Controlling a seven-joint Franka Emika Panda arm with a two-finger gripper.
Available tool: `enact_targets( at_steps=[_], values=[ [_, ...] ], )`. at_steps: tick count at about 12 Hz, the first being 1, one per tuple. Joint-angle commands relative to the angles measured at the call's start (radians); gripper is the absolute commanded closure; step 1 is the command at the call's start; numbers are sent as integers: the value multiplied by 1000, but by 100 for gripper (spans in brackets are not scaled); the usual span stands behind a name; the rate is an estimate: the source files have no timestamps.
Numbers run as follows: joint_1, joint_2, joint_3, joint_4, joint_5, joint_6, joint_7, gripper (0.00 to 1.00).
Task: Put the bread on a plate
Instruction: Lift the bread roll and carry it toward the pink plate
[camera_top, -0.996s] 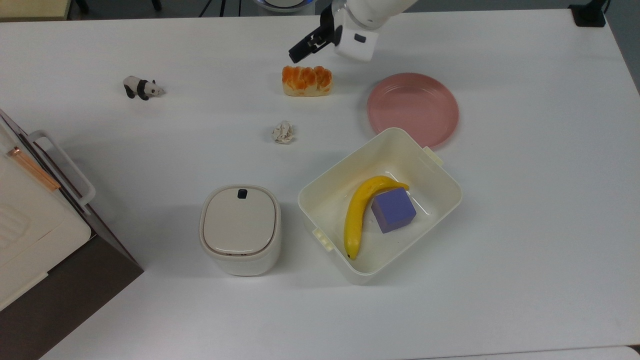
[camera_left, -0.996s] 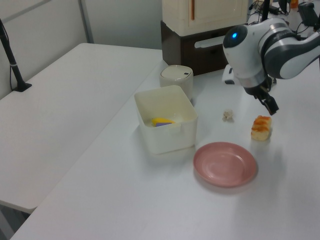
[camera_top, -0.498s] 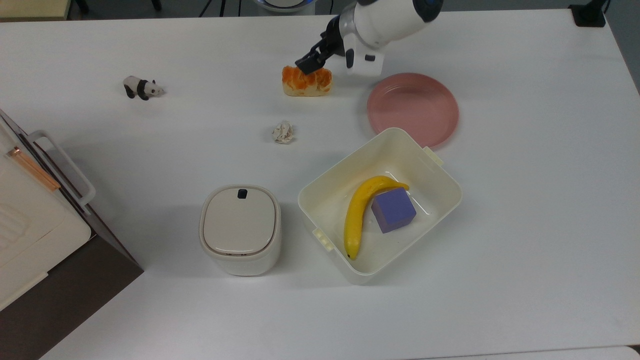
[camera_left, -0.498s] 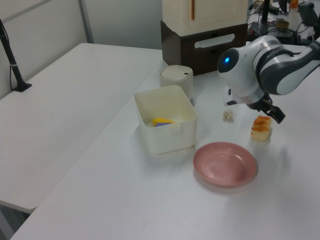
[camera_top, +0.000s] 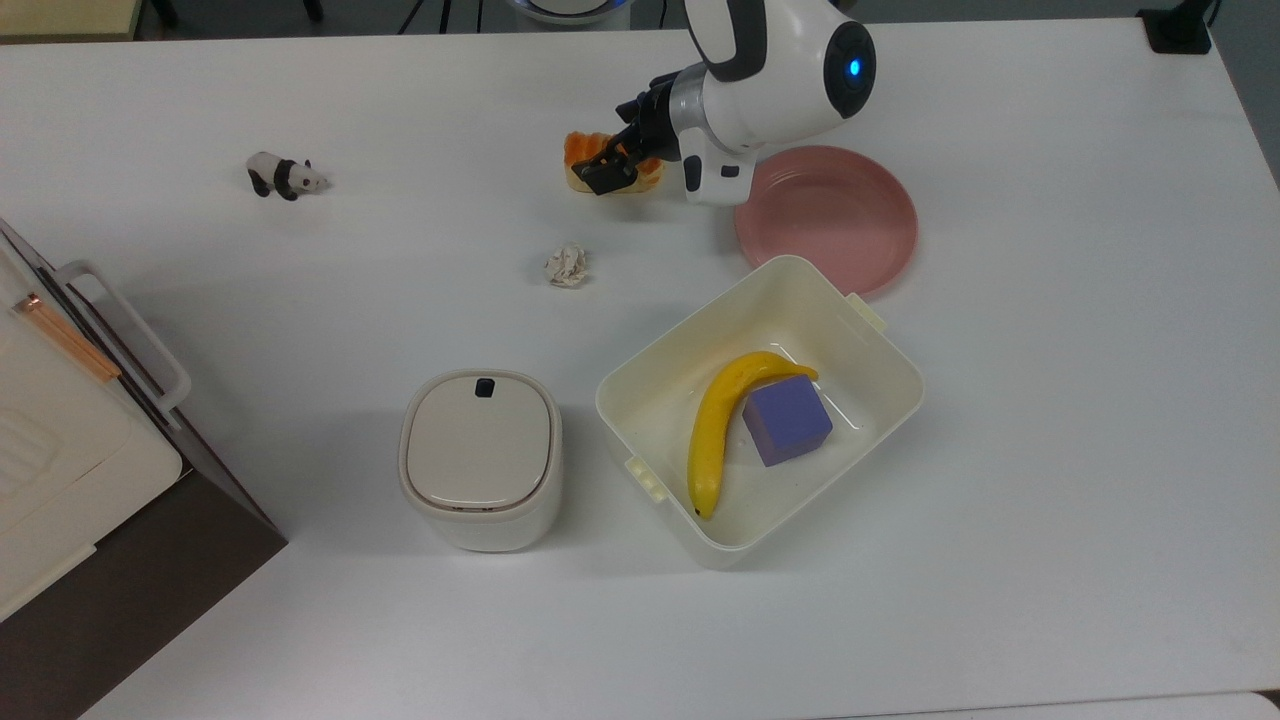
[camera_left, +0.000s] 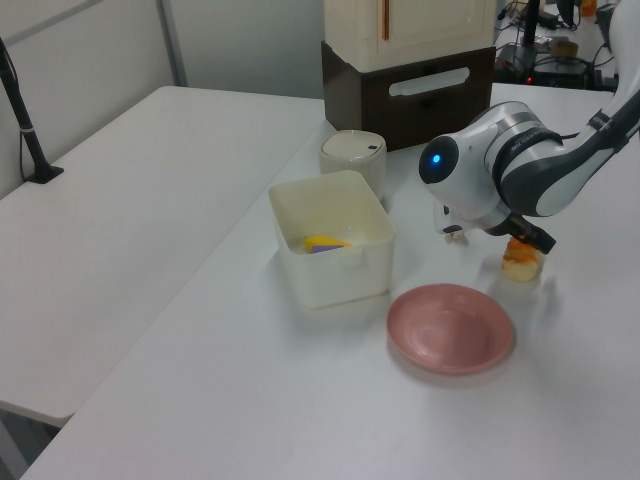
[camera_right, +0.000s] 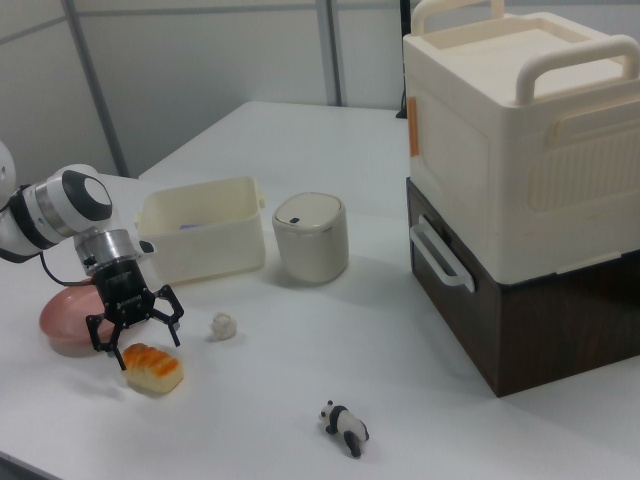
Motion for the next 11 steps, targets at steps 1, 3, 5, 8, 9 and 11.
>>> enact_targets(
  at_steps=[1, 3, 5, 8, 9, 11],
  values=[
    [3, 3, 5, 2, -14, -13, 1, 7],
    [3, 11, 7, -1, -14, -14, 3, 9],
    [4, 23, 8, -13, -21, -14, 4, 9],
    [4, 28, 14, -18, -27, -14, 4, 22],
    [4, 31, 14, -16, -29, -14, 4, 44],
    [1, 29, 19, -6, -30, -14, 3, 71]
  ],
)
